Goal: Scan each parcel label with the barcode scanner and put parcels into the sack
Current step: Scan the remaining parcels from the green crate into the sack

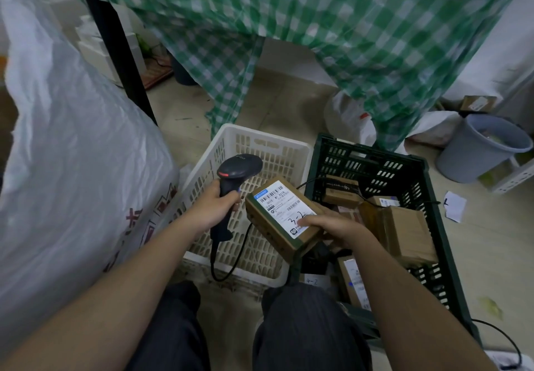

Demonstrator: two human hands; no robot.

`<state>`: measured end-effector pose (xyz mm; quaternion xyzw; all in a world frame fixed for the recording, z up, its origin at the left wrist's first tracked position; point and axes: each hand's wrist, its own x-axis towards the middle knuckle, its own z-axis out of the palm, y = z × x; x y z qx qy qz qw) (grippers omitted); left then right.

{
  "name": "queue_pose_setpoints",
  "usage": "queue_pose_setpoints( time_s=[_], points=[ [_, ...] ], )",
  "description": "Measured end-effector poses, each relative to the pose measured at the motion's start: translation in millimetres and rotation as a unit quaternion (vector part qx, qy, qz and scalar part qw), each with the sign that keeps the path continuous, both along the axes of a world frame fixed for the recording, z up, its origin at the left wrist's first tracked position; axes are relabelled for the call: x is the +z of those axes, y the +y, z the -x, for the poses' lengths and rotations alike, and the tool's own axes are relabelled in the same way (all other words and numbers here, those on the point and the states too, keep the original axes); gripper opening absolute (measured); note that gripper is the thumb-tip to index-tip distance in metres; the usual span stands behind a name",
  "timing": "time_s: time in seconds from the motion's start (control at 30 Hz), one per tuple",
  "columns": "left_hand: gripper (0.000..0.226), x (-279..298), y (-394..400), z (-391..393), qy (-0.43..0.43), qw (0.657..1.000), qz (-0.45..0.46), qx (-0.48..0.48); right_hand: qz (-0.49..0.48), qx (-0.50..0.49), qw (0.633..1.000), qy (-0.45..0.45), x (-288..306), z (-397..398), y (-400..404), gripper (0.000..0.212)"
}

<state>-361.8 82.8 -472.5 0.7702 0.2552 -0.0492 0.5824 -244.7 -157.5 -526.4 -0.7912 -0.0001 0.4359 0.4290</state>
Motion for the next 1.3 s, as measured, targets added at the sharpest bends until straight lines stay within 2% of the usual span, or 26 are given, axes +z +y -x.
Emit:
queue_pose_setpoints(
  time_s=[0.03, 0.1, 0.17, 0.27, 0.33, 0.4, 0.47, 0.5, 0.6, 0.73, 0.83, 1.0, 1.2, 1.3],
  points=[
    [0.007, 0, 0, 1, 0.0, 1.0, -0.002, -0.003, -0.005, 0.0, 1.0, 0.029, 0, 0, 1, 0.046],
    [0.007, 0, 0, 2, -0.002, 1.0, -0.001, -0.007, 0.002, -0.002, 0.998, 0.063, -4, 2, 0, 0.065],
    [0.008, -1, 0, 2, -0.004, 1.0, 0.002, -0.003, -0.007, -0.015, 0.999, 0.045, -5, 7, 3, 0.073],
    [0.005, 1, 1, 2, -0.014, 1.0, 0.01, 0.002, -0.073, -0.077, 0.994, 0.02, -5, 18, 14, 0.056],
    [0.011, 3, 3, 2, -0.03, 1.0, 0.01, 0.0, -0.134, -0.121, 0.984, 0.0, 1, 22, 24, 0.049],
    [0.008, 5, 5, 3, -0.039, 0.999, 0.017, 0.017, -0.18, -0.173, 0.968, -0.038, 17, 19, 35, 0.045],
    [0.001, 6, 9, 3, -0.053, 0.997, 0.029, 0.055, -0.213, -0.205, 0.953, -0.071, 39, 9, 45, 0.045],
    [0.004, 6, 11, 2, -0.062, 0.995, 0.032, 0.076, -0.221, -0.21, 0.948, -0.089, 51, 4, 50, 0.052],
    [0.018, 11, 13, 3, -0.084, 0.986, 0.054, 0.13, -0.192, -0.201, 0.951, -0.132, 69, -6, 60, 0.074],
    [0.022, 15, 16, 8, -0.097, 0.981, 0.072, 0.152, -0.169, -0.231, 0.955, -0.073, 50, 2, 73, 0.083],
    [0.027, 11, 21, 12, -0.113, 0.98, 0.073, 0.144, -0.183, -0.249, 0.95, -0.049, 27, 14, 80, 0.086],
    [0.02, 9, 25, 15, -0.14, 0.983, 0.06, 0.1, -0.191, -0.196, 0.958, -0.086, 21, 12, 89, 0.097],
    [0.018, 2, 34, 10, -0.134, 0.988, 0.038, 0.069, -0.203, -0.197, 0.955, -0.087, 16, -5, 87, 0.076],
    [0.023, -1, 39, 9, -0.117, 0.991, 0.032, 0.058, -0.205, -0.198, 0.954, -0.096, 12, -8, 86, 0.075]
  ],
)
